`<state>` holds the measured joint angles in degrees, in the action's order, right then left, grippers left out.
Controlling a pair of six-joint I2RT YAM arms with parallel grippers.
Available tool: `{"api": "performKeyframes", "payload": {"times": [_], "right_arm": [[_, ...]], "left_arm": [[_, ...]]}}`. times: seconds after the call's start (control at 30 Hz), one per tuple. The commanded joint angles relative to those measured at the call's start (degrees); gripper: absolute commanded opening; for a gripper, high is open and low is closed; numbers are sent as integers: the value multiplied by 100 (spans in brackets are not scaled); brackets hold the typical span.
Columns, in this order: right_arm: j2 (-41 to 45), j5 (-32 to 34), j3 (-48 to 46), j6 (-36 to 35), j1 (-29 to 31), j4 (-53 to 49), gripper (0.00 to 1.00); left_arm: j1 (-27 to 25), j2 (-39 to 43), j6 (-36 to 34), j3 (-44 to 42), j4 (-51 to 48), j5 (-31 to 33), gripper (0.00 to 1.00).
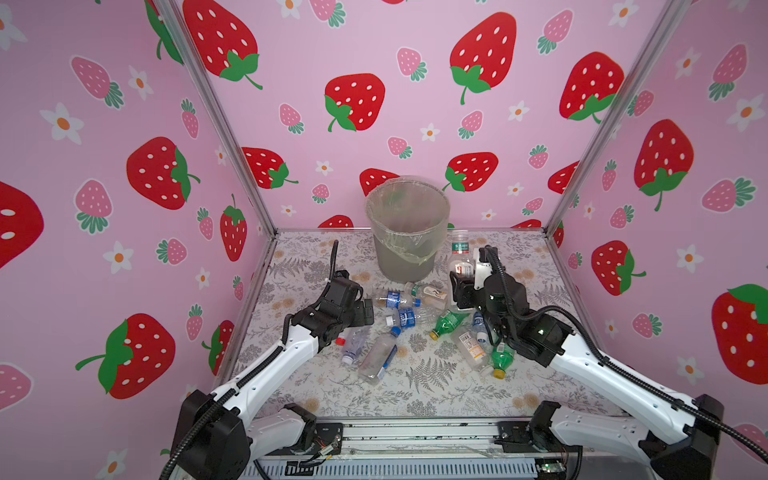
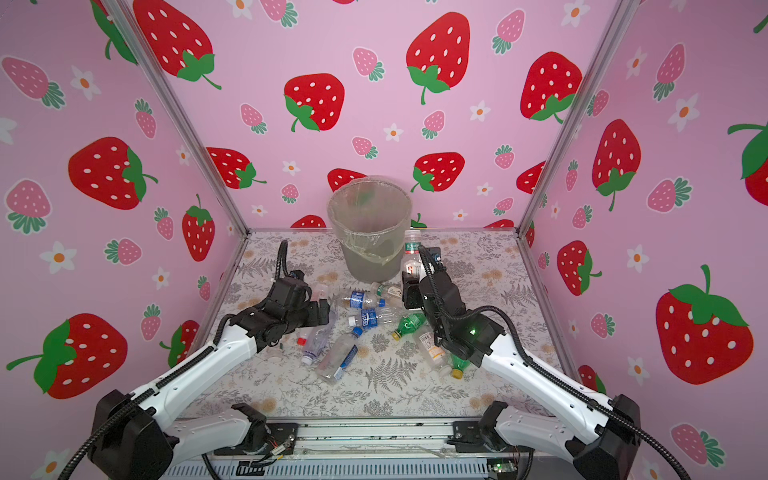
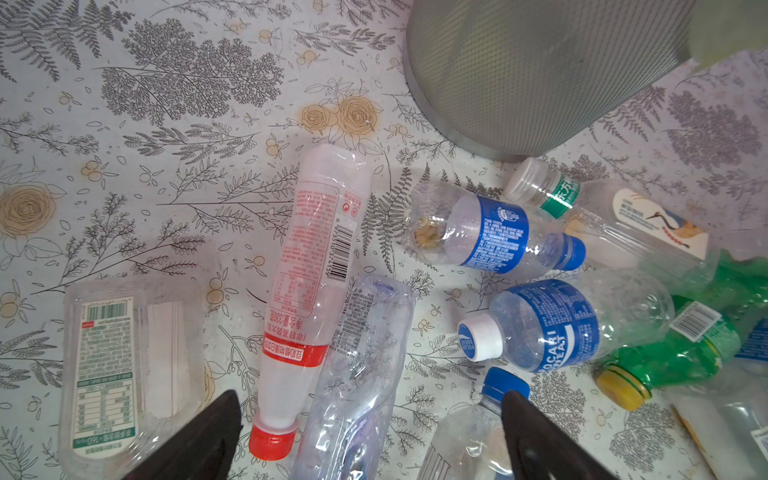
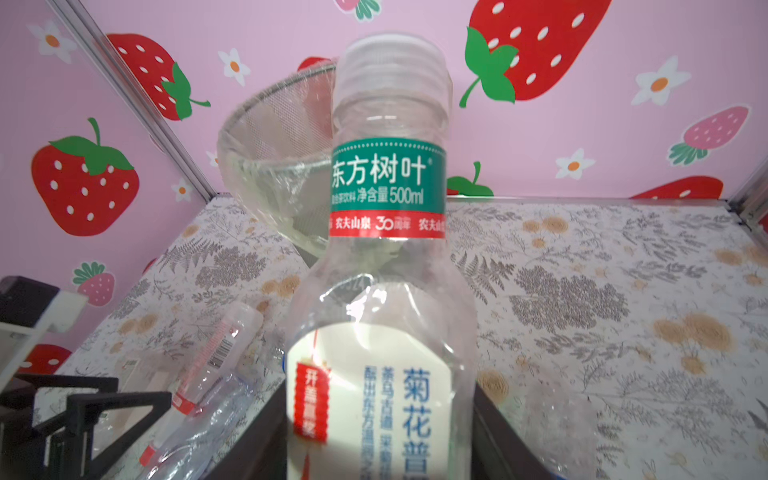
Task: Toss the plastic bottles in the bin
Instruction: 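Lift the green-labelled bottle with the right gripper and release it over the bin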
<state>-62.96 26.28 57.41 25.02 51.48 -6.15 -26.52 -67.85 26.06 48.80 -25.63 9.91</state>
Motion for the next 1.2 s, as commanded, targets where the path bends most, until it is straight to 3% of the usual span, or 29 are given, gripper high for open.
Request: {"api": "performKeyframes", "payload": {"times": [0.0,0.27,0.6,0.77,0.93,1.07,1.17], "right_arm": [[-259,-393,311,-622,-250,657,56],[-450,-1497,222,-1208,-665,1927,61],[475,-1591,-1021,-942,-802,2742,61],[554,-1654,-1131,-801,-806,2831,61],[-193,-1662,-291,-1016,-804,2779,61],[-1316,-1890,1049,-1335,-853,2844,61],[-2501,-2212,2583,-1333,-1017,2661,63]], "left_arm": [[-19,-26,153,239,-146,106,99],[-20,161,68,131,51,-68,99],[-20,343,-112,-192,389,-105,99],[-20,280,-197,-202,460,-107,99],[-20,220,-171,-193,485,-124,99],[-20,187,-64,-169,449,-126,99],[-19,176,30,-129,419,-173,99]]}}
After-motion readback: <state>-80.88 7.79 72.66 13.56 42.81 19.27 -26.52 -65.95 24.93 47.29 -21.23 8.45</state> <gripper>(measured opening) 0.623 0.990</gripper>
